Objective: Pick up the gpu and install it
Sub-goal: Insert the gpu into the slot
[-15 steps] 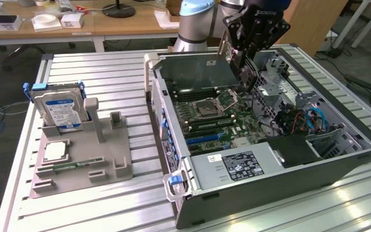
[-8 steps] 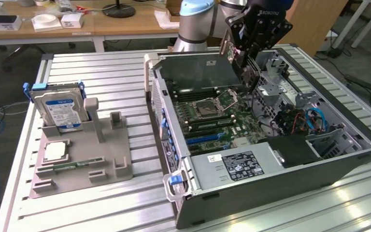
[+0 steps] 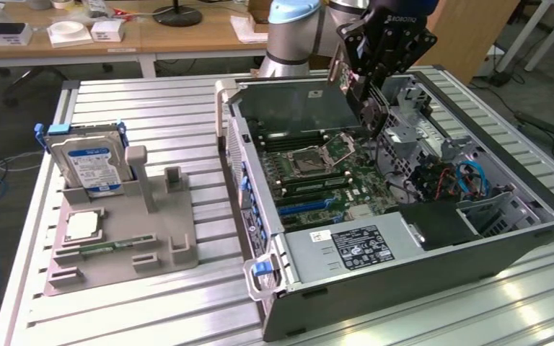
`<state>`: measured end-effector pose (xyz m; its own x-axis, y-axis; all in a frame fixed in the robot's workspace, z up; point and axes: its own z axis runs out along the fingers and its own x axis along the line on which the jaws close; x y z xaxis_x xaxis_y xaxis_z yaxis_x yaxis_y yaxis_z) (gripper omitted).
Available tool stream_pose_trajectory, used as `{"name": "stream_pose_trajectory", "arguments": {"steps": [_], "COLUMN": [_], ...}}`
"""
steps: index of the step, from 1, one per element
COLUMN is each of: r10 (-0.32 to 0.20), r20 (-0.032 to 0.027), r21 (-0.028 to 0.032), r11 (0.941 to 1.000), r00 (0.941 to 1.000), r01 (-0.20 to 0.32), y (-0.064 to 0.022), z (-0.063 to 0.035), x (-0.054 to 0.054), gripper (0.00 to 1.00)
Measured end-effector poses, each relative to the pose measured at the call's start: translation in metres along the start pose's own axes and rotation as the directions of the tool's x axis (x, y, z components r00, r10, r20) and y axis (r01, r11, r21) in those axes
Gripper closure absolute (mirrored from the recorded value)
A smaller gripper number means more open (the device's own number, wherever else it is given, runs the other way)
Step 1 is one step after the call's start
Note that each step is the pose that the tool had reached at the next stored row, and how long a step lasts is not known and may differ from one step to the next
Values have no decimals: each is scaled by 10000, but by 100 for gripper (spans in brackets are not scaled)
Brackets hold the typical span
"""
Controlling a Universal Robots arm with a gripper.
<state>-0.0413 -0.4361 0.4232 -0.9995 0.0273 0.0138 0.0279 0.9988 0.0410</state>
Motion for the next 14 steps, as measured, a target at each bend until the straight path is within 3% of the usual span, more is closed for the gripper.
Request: {"name": "stream_pose_trajectory", "arguments": {"steps": [6,14], "r10": [-33,-1168], "r20": [-1,-49], "r21": [0,10], "r11": [10000,9932], "r00": [10000,9931], "r01": [33,1168], "y": [0,0], "z": [0,4], "x": [0,1], "gripper": [74,74]}}
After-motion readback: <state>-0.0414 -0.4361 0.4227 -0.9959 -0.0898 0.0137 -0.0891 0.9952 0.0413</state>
